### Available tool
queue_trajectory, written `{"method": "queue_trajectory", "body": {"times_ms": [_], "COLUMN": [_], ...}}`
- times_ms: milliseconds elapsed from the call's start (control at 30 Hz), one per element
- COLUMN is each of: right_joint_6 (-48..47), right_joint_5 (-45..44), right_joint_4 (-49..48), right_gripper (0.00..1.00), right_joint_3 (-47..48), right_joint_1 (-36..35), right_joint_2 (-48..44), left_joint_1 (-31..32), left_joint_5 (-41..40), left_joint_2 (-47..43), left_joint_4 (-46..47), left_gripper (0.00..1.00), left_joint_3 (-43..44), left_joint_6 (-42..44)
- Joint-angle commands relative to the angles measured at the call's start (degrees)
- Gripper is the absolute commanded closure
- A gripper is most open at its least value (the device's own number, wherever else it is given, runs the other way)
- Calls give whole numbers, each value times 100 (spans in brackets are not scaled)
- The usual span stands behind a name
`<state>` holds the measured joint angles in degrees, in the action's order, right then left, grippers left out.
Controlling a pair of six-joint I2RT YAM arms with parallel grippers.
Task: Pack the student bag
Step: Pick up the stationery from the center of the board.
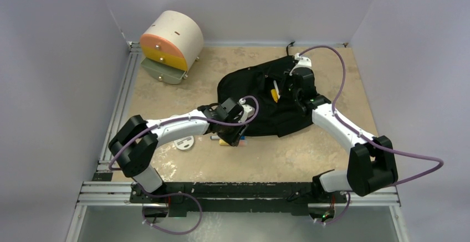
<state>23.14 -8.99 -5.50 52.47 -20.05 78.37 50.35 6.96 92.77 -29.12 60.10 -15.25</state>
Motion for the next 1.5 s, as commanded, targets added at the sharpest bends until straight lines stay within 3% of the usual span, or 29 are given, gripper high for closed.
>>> {"method": "queue_trajectory", "body": {"times_ms": [0, 333, 667, 1467], "right_joint_6": [85, 123, 181, 209], "right_joint_5": [102, 223, 233, 290], "right_joint_4": [-381, -382, -364, -324], "right_gripper": [100, 100, 100, 100], "right_joint_3": [115, 120, 71, 106], "right_joint_1": [18, 17, 16, 19], "right_joint_2": [-208, -162, -148, -58], "left_joint_1": [54, 70, 81, 300], "left_joint_5": [-145, -374, -319, -88], "left_joint_2": [189, 371, 409, 648], "left_joint_4": [160, 253, 326, 328], "left_gripper": [59, 57, 47, 50], "left_joint_3": [105, 328, 357, 327], "left_joint_6": [208, 504, 804, 558]}}
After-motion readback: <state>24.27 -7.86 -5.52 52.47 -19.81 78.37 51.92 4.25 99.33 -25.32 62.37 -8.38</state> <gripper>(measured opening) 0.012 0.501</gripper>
